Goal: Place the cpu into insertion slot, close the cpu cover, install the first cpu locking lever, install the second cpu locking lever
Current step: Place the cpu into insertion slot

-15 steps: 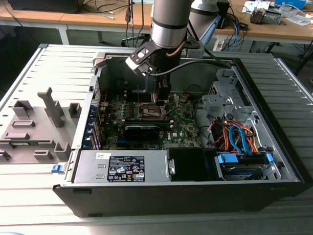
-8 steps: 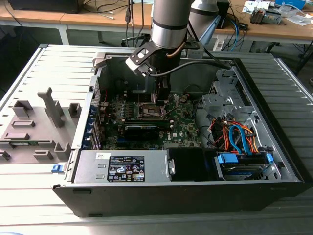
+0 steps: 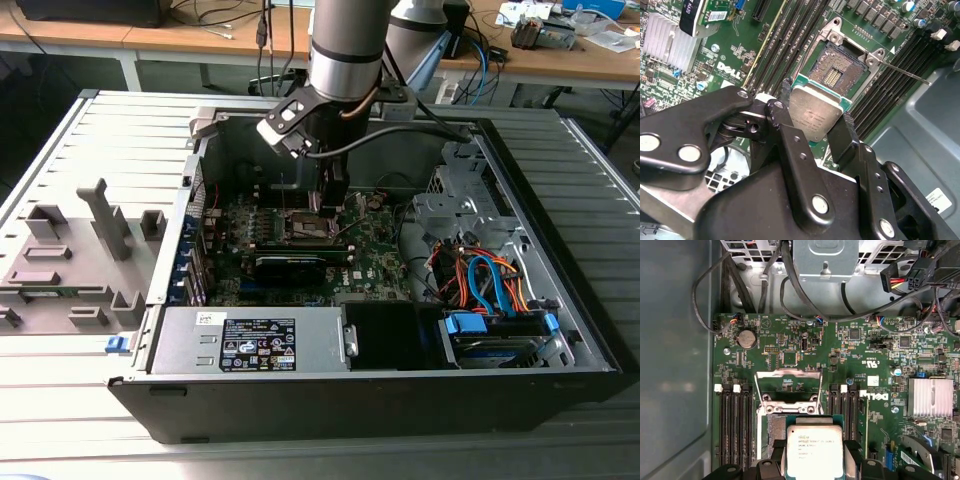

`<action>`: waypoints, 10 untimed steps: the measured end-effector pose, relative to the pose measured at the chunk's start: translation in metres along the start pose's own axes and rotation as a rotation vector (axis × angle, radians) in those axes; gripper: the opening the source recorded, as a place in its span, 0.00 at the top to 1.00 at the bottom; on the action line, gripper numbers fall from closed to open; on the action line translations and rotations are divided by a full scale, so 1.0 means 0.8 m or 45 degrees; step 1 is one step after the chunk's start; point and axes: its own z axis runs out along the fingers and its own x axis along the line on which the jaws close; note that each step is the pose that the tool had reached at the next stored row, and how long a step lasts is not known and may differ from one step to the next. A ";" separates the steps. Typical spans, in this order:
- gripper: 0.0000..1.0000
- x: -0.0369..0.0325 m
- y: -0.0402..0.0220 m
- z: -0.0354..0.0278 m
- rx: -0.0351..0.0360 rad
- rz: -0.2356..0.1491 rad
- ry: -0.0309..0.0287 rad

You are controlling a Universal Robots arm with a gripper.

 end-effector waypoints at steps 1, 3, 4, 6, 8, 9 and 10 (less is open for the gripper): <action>0.45 0.0000 0.0000 0.0005 -0.0001 0.000 0.0000; 0.45 0.0000 0.0000 0.0012 -0.0001 0.000 0.0000; 0.45 0.0000 0.0000 0.0015 0.0000 0.000 0.0001; 0.45 0.0001 0.0001 0.0023 0.0000 0.000 0.0000; 0.45 0.0001 0.0001 0.0029 -0.0001 0.000 0.0000; 0.45 0.0001 0.0001 0.0031 -0.0001 0.000 0.0001; 0.45 0.0001 0.0001 0.0035 -0.0001 0.000 0.0001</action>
